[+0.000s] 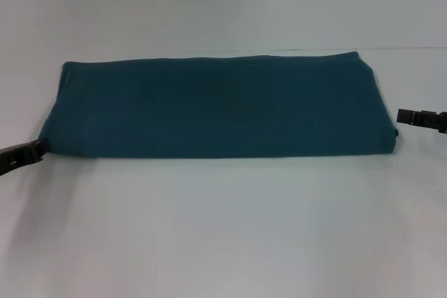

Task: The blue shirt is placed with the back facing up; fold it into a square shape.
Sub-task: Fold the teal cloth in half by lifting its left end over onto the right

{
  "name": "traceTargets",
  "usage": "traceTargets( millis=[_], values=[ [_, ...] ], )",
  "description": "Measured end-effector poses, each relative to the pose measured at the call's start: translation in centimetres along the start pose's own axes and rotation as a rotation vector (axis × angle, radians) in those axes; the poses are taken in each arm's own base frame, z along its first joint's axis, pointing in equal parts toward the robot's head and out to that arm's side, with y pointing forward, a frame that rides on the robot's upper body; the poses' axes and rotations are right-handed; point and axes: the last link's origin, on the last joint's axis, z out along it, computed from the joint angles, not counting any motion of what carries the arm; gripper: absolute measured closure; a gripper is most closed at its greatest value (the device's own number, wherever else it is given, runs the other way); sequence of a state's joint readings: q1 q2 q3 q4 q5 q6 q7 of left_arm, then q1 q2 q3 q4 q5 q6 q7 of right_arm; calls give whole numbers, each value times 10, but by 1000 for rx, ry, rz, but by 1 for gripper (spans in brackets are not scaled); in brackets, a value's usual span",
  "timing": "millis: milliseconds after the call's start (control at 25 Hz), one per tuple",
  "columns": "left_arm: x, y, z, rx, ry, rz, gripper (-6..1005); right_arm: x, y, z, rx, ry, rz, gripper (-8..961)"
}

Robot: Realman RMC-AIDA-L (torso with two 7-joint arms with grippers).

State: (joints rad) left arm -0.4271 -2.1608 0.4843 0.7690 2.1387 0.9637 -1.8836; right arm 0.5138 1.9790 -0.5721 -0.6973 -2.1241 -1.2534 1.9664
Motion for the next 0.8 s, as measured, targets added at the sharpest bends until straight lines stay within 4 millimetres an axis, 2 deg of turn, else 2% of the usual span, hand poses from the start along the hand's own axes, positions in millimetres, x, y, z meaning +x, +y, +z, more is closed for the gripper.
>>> traceTargets(
  millis=[480,800],
  values=[
    [-5,-25,-32,49,31,-48,965,-3,7,8,-16,-13,-1,207],
    [-13,-46,-60,107,44,-66,966,-6,13,15,-31,-22,-5,208]
  ],
)
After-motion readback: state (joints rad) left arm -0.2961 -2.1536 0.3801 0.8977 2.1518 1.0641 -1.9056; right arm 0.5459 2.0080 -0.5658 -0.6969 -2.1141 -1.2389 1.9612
